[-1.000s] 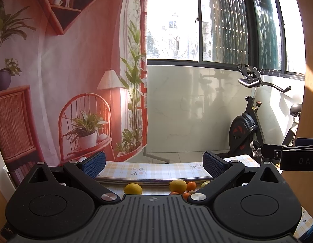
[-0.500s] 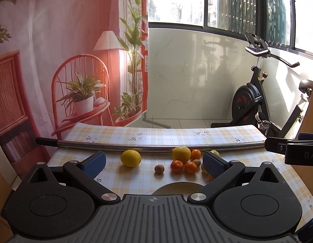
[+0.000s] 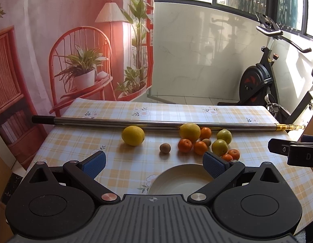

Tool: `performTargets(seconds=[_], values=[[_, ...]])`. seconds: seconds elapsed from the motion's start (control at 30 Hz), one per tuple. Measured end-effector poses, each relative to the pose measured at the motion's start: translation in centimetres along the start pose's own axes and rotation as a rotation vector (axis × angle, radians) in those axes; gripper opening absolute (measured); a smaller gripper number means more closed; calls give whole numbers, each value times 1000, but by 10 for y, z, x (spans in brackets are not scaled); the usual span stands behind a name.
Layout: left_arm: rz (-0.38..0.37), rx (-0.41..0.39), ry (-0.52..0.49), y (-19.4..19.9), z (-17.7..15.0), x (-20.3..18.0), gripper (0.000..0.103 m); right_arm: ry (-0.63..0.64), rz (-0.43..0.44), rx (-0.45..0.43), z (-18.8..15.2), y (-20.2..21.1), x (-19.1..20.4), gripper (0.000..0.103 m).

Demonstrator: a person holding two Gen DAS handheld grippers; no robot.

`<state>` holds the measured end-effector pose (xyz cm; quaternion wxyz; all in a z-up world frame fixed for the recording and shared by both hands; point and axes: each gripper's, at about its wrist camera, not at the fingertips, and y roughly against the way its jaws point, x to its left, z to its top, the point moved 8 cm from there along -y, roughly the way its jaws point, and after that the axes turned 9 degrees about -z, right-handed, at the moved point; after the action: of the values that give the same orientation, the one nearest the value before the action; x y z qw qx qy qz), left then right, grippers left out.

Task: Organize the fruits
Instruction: 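Move both tools forward over the fruit cluster beside the white plate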

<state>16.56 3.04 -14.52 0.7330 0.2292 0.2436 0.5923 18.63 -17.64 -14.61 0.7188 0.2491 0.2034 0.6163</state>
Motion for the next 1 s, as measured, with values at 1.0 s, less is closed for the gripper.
performTargets(seconds=[1.0], values=[[-62,110,136,-75,-17,27,94,8,81,103,-35,-116,-4,103]])
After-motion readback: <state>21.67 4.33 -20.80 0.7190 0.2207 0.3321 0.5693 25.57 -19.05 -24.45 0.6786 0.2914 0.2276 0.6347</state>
